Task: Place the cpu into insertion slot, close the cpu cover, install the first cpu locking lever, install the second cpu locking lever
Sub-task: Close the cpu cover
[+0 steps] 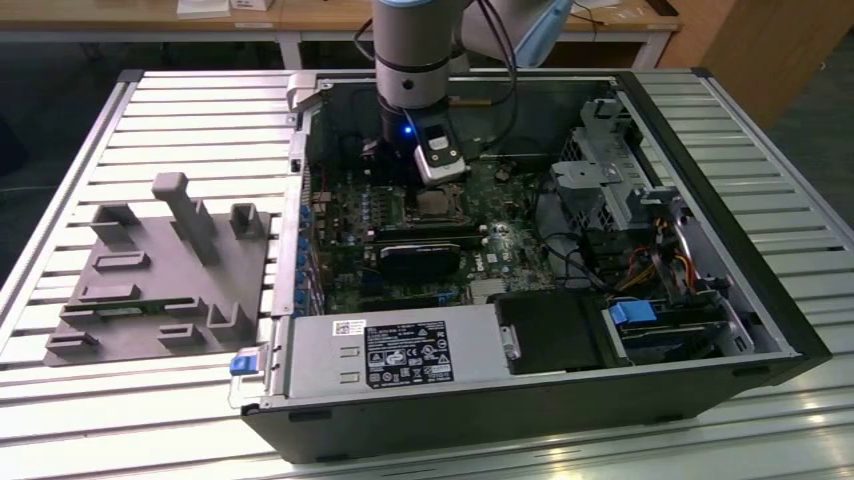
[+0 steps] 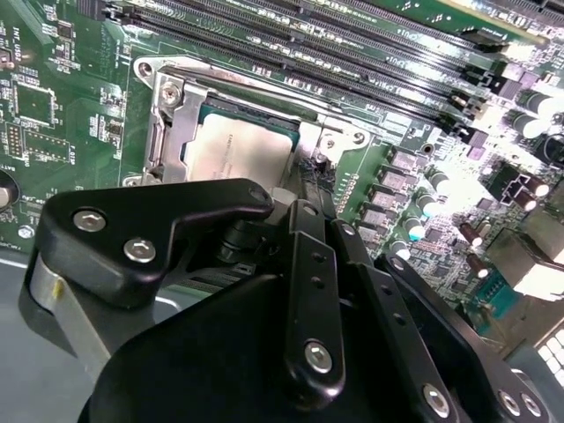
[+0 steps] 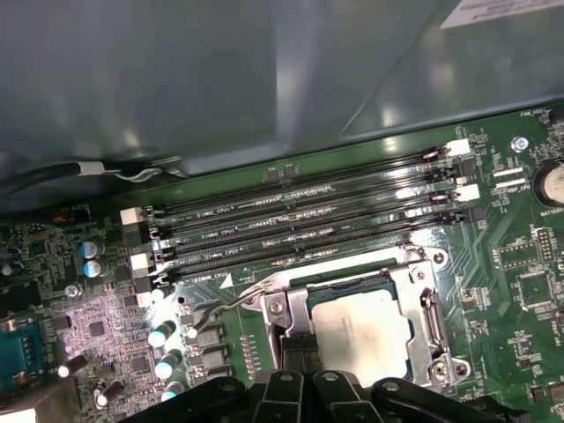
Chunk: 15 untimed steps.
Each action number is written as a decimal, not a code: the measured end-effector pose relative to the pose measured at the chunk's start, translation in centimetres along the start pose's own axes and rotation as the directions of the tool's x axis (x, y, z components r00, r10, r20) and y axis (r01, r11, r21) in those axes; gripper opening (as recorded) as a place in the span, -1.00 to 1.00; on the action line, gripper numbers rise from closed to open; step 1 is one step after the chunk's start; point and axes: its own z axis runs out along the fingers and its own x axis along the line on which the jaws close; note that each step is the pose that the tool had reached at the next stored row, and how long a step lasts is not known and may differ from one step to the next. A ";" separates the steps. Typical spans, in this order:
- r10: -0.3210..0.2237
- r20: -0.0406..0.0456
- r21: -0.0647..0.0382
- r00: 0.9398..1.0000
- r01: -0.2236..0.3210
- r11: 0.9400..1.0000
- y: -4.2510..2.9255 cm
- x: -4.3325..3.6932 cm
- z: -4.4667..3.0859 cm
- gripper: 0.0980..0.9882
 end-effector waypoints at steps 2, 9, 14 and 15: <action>0.000 0.000 0.000 1.000 0.000 1.000 0.00 0.00 -0.11 -0.99; 0.000 -0.002 0.000 1.000 0.000 1.000 0.13 -0.55 -0.19 -0.99; 0.000 -0.010 0.002 1.000 0.000 1.000 0.46 -1.94 -0.15 -0.99; 0.000 -0.012 0.003 1.000 0.000 1.000 0.52 -2.17 -0.14 -0.99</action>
